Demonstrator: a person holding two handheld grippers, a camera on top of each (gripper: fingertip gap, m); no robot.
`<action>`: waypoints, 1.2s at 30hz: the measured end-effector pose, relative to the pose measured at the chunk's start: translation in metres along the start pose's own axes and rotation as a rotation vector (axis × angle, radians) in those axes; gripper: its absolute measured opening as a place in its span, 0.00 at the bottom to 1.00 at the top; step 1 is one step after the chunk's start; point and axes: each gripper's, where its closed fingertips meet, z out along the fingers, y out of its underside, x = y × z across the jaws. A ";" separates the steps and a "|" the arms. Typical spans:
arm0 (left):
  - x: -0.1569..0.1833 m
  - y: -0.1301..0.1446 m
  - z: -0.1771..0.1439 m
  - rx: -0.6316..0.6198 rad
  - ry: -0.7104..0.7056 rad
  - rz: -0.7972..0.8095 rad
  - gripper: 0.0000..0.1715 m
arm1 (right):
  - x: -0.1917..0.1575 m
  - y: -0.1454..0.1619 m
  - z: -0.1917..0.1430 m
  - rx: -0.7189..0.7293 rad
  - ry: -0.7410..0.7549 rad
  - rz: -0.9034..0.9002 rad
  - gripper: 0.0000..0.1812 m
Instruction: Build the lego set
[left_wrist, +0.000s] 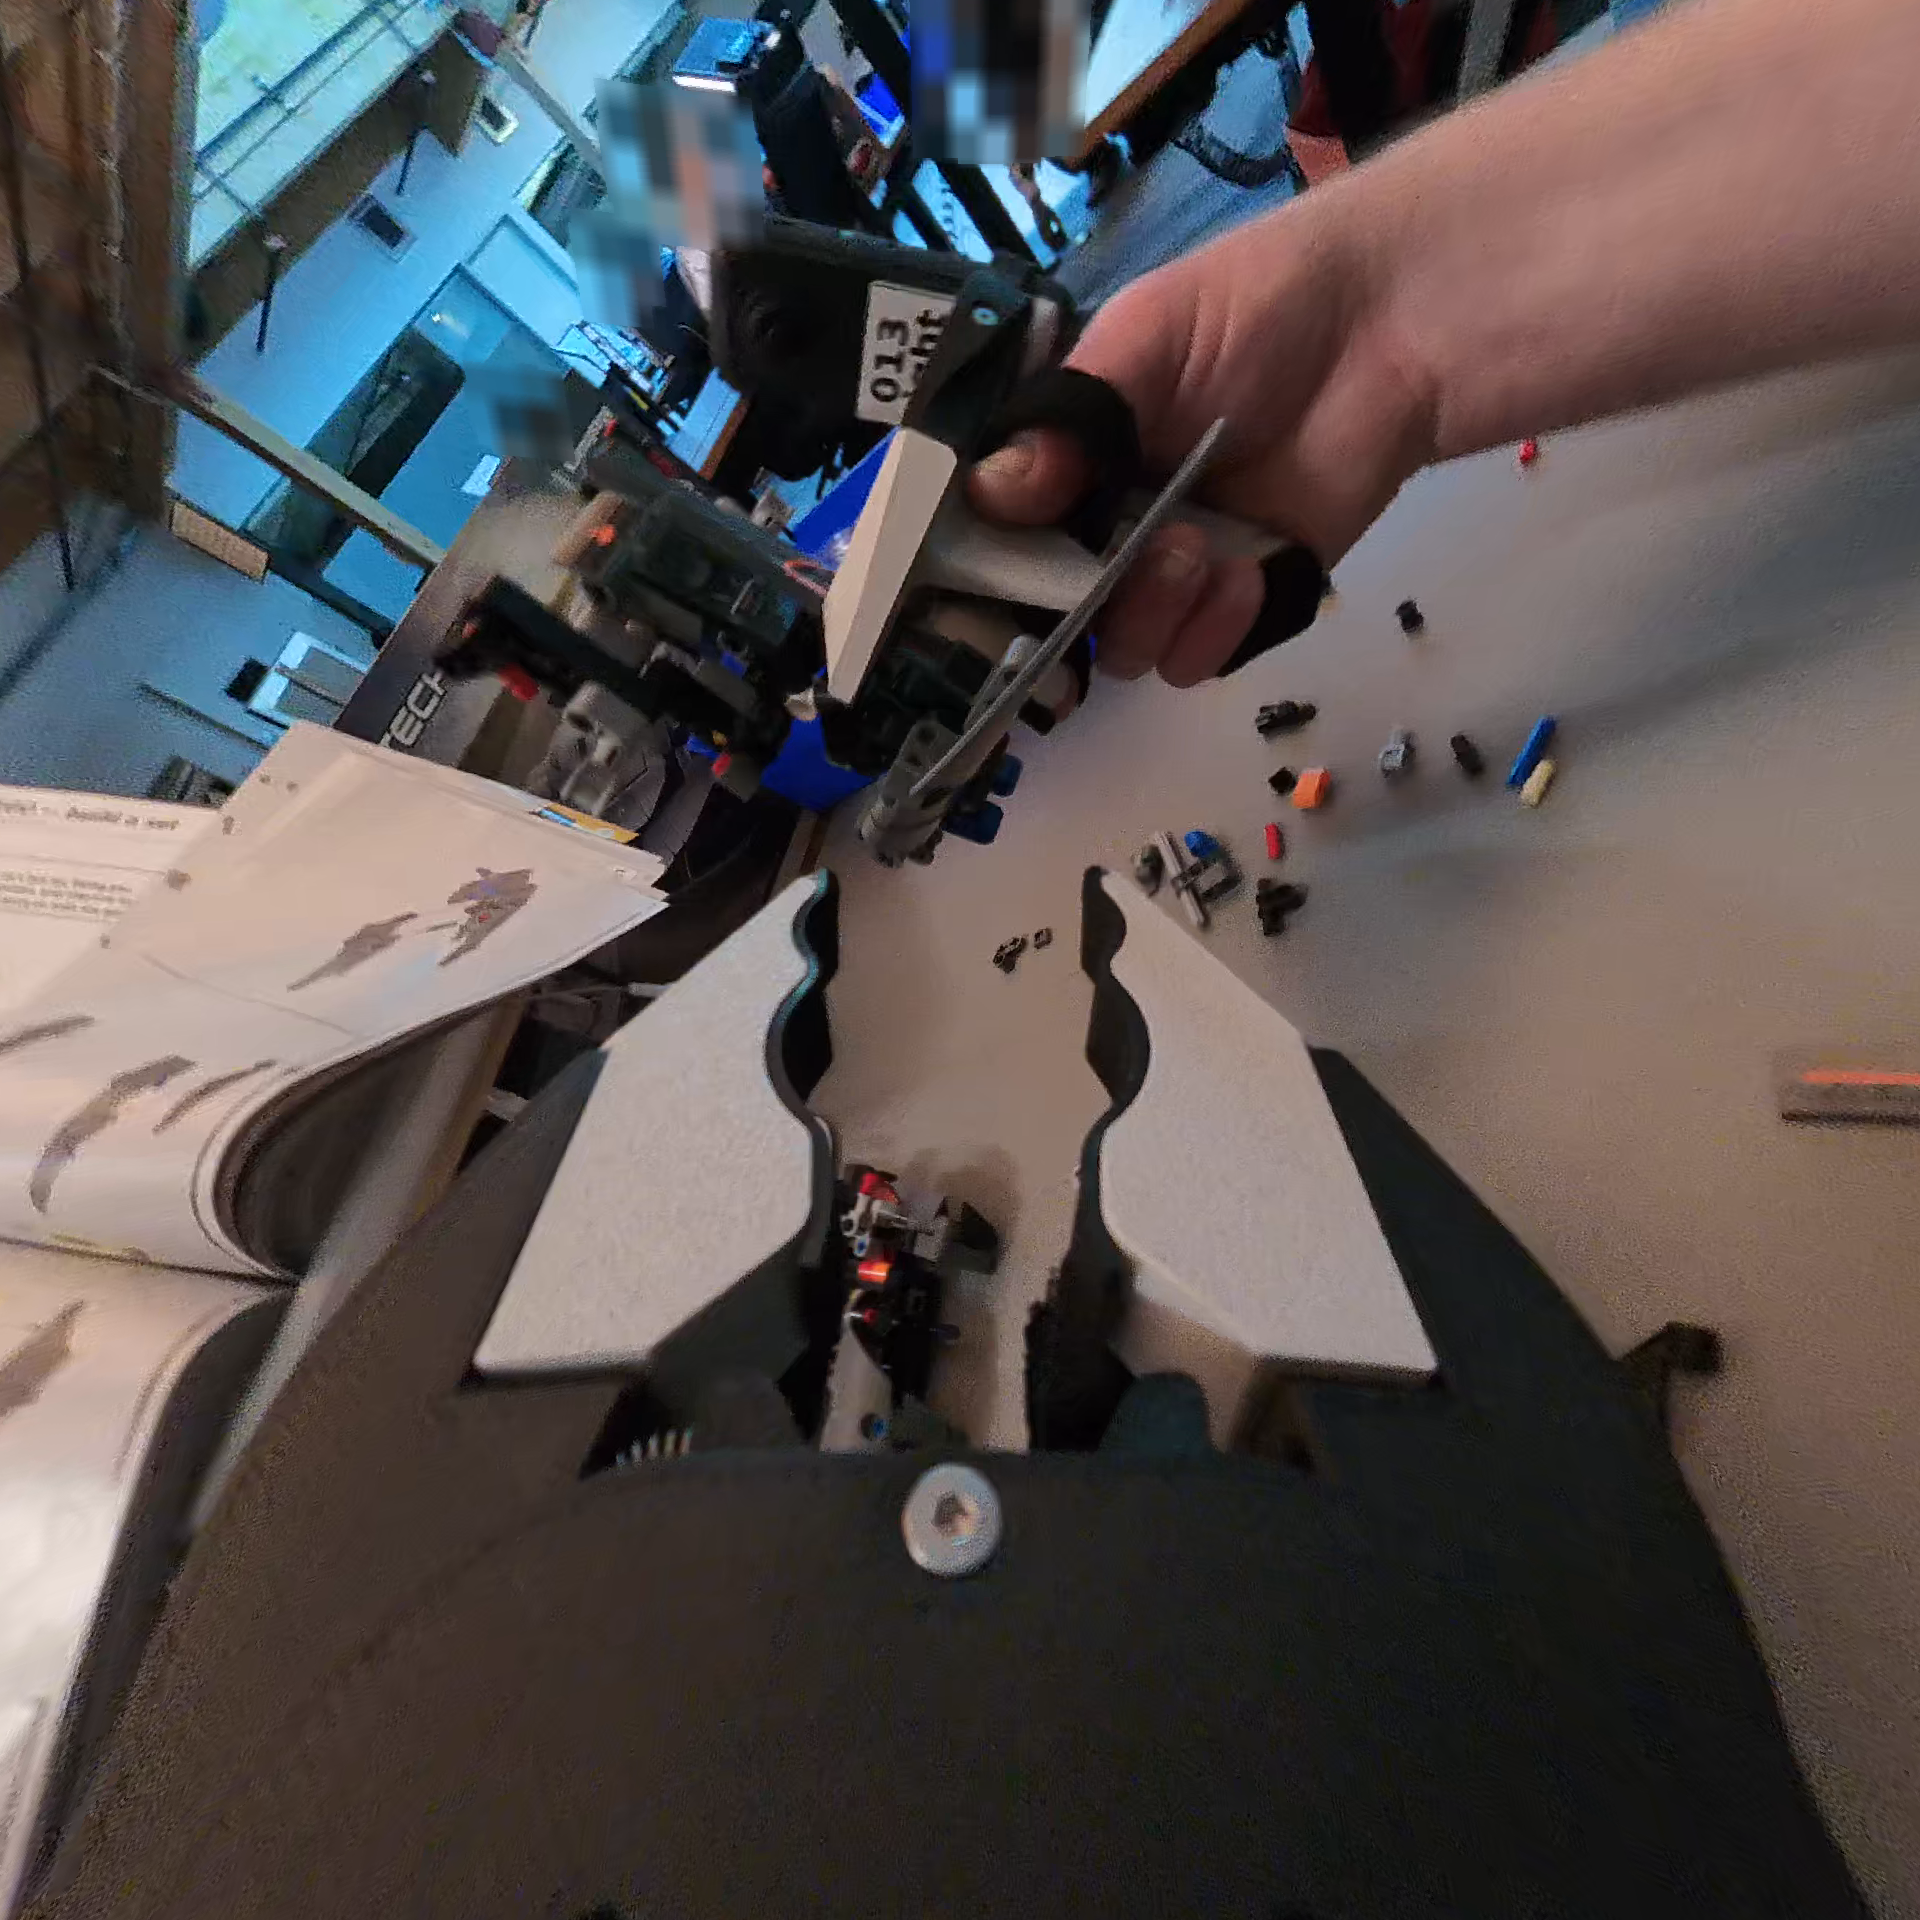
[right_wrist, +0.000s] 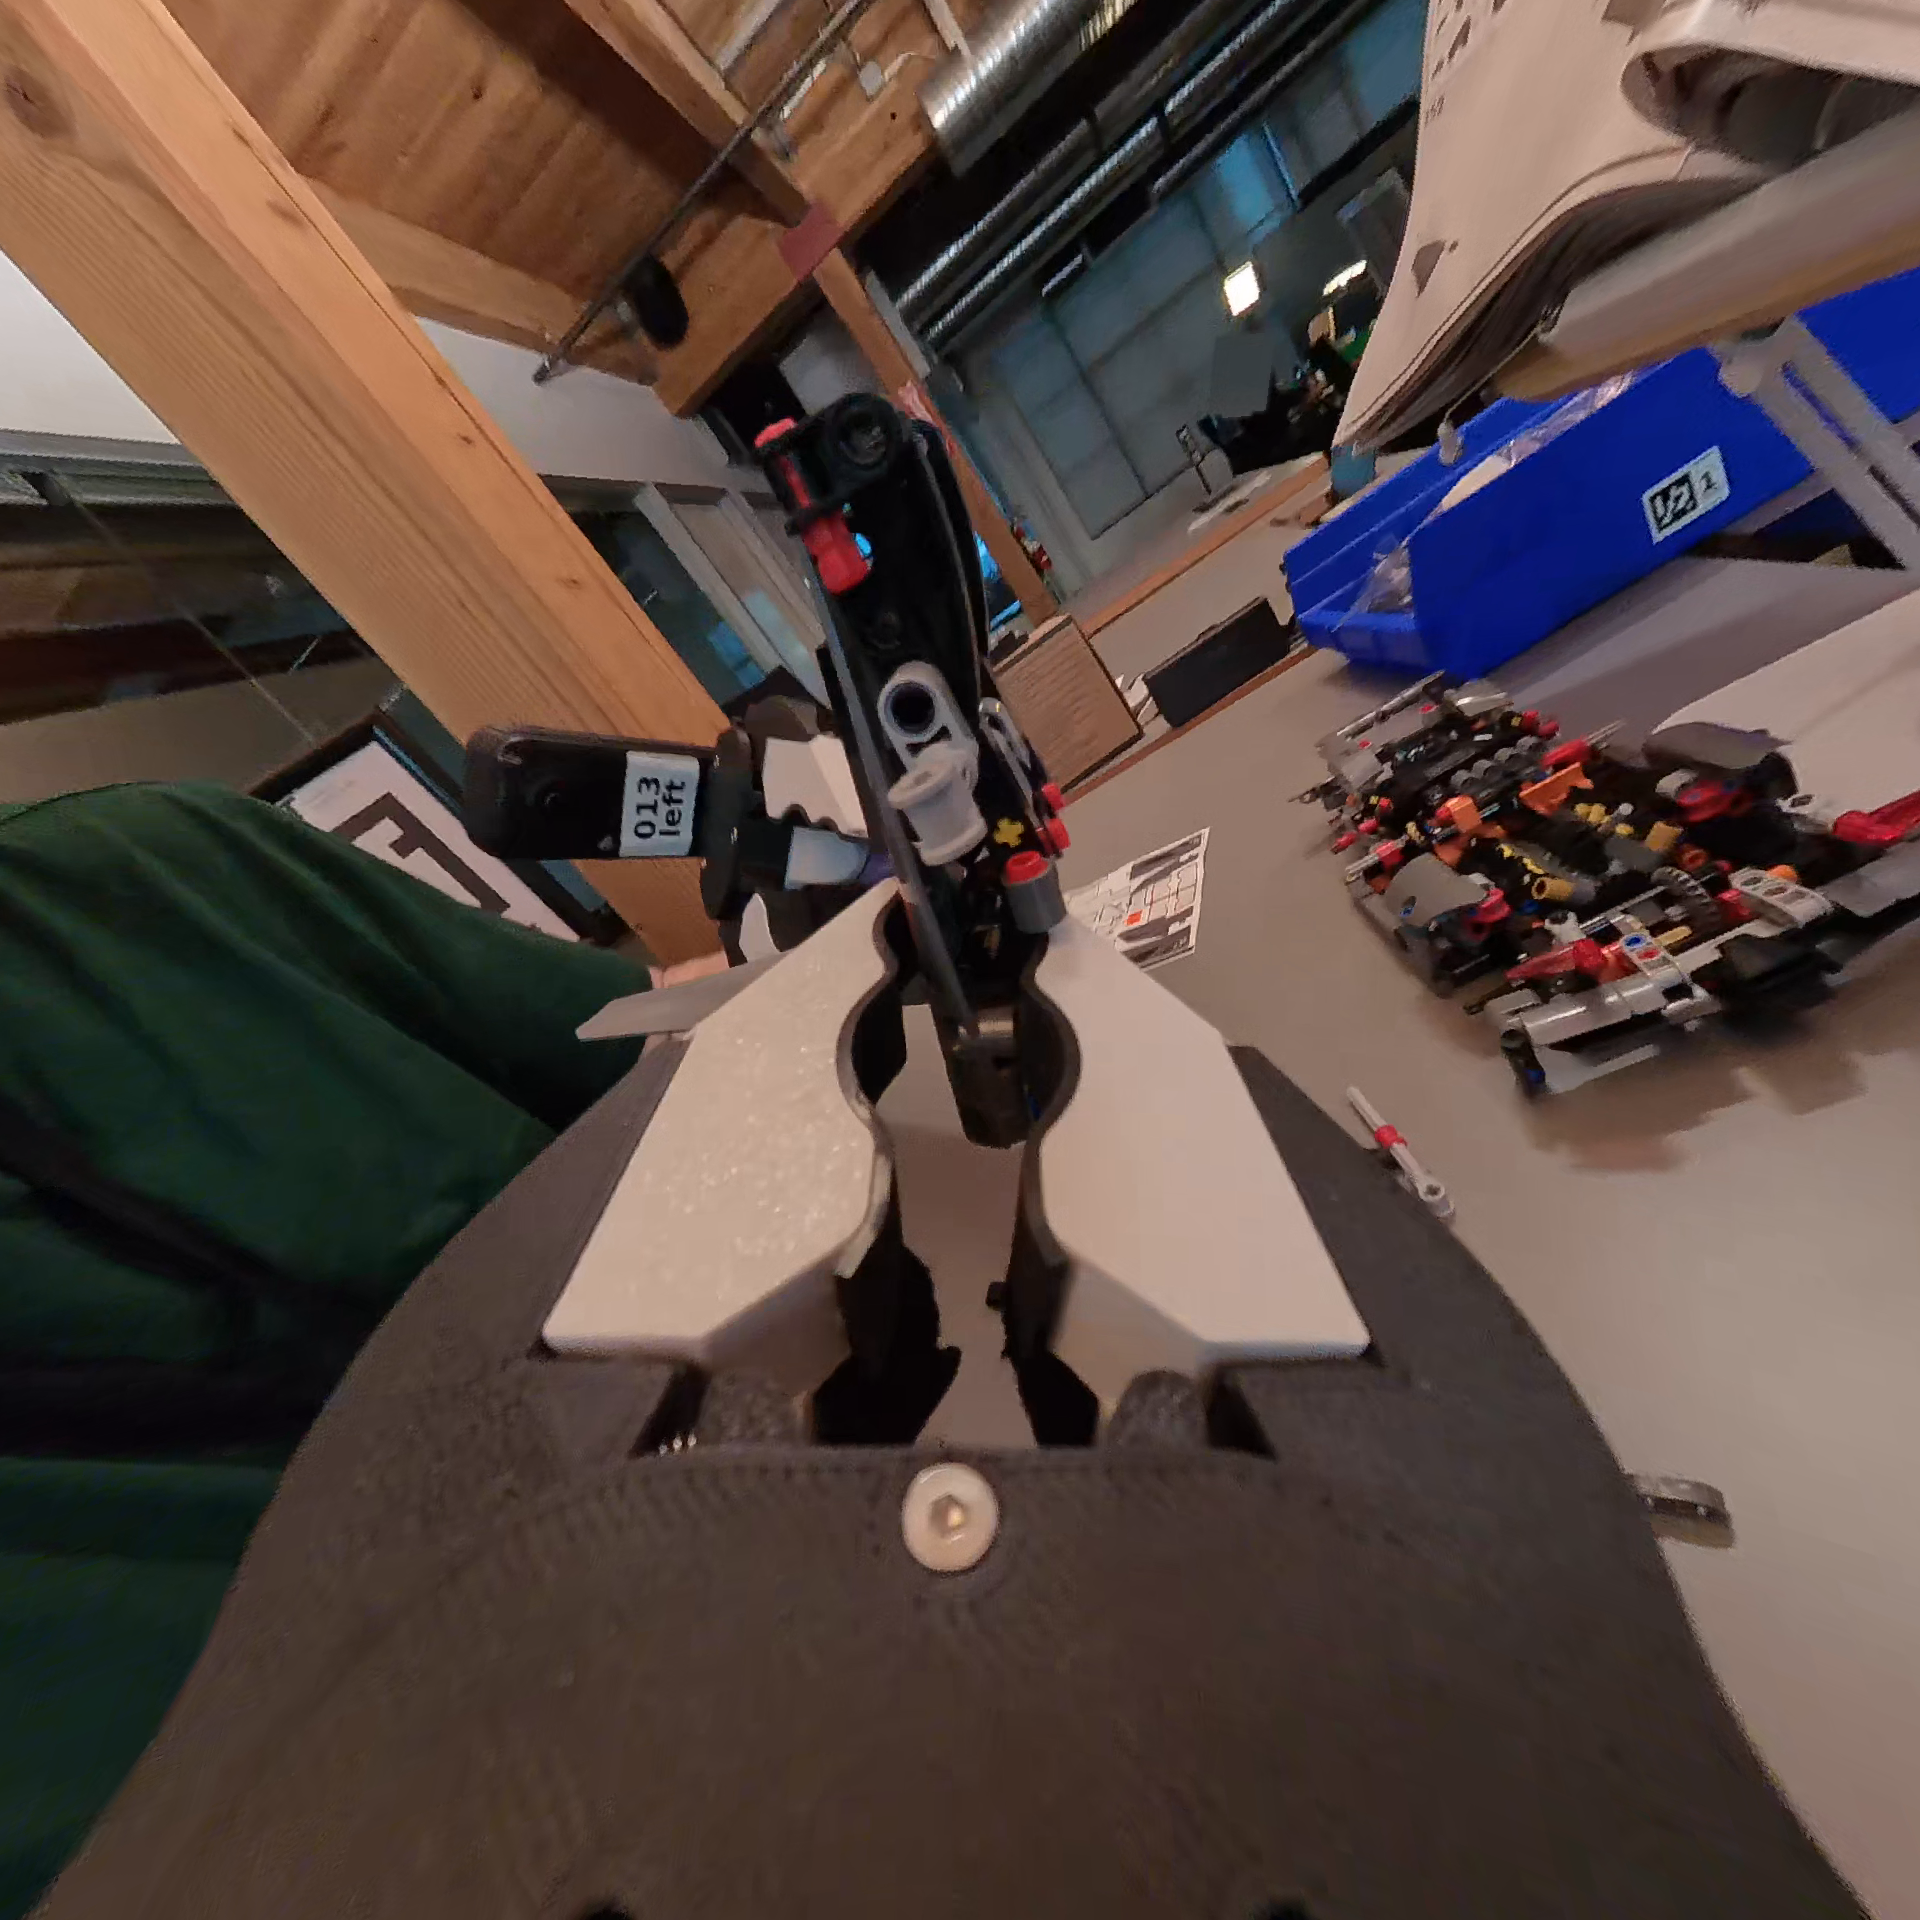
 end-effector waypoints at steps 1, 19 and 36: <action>0.000 -0.001 0.001 -0.009 0.007 0.033 0.27 | 0.000 0.002 0.002 -0.020 -0.002 0.002 0.07; -0.010 0.004 0.009 -0.045 -0.114 0.287 0.07 | 0.010 -0.002 0.028 -0.024 -0.066 0.067 0.14; -0.033 -0.001 0.006 -0.008 -0.155 0.337 0.07 | 0.004 -0.013 -0.024 -0.004 0.125 -0.123 0.15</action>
